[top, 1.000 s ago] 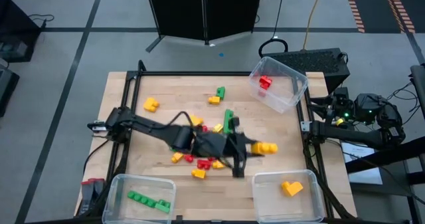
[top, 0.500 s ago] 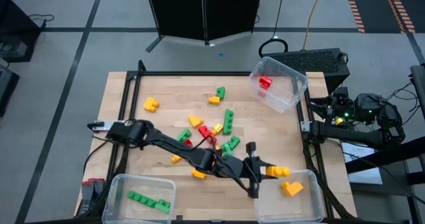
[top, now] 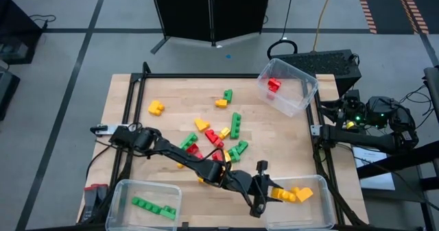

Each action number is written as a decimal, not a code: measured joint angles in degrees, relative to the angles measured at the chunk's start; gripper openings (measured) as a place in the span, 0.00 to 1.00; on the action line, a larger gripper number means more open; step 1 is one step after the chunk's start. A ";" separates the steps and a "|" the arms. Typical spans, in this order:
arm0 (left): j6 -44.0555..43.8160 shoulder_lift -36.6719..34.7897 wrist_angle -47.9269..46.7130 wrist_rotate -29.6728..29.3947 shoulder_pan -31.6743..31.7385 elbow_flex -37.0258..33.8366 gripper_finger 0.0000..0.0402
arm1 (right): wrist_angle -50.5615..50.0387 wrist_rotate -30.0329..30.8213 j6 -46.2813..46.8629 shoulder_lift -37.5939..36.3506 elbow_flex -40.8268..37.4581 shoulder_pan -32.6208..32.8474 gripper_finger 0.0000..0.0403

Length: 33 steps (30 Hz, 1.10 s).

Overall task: Sort blocks
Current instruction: Put the yellow game piece into the bottom right transparent bin

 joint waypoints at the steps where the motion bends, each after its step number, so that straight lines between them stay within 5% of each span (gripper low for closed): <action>1: -0.02 0.00 -0.02 0.02 -0.03 0.00 0.43 | 0.00 0.00 -0.01 0.00 0.00 0.00 0.52; 6: -3.56 0.00 -0.02 0.19 0.01 0.00 0.64 | 0.00 -0.01 -0.01 0.00 0.00 0.00 0.52; 11: -3.77 -1.87 -3.52 -3.57 0.03 1.52 0.69 | -0.01 -0.03 0.51 0.00 0.00 0.01 0.52; 16: -1.76 -9.97 -27.85 -21.33 0.58 9.76 0.67 | -0.01 -0.36 0.99 0.00 0.00 0.00 0.52; 20: -15.21 -14.42 -55.28 -34.38 4.09 13.15 0.65 | -0.01 -0.33 0.97 0.00 0.00 0.00 0.52; 23: -28.18 -17.93 -74.19 -34.59 8.51 13.05 0.65 | -0.02 -0.19 0.61 0.02 0.00 0.00 0.52; 26: -28.11 -20.39 -83.74 -35.01 12.93 11.95 0.65 | -0.03 0.45 -0.40 0.02 0.00 0.00 0.52; 33: -9.69 -19.72 -75.71 -15.81 26.81 7.93 0.65 | -0.01 1.59 -2.38 0.02 0.02 0.01 0.52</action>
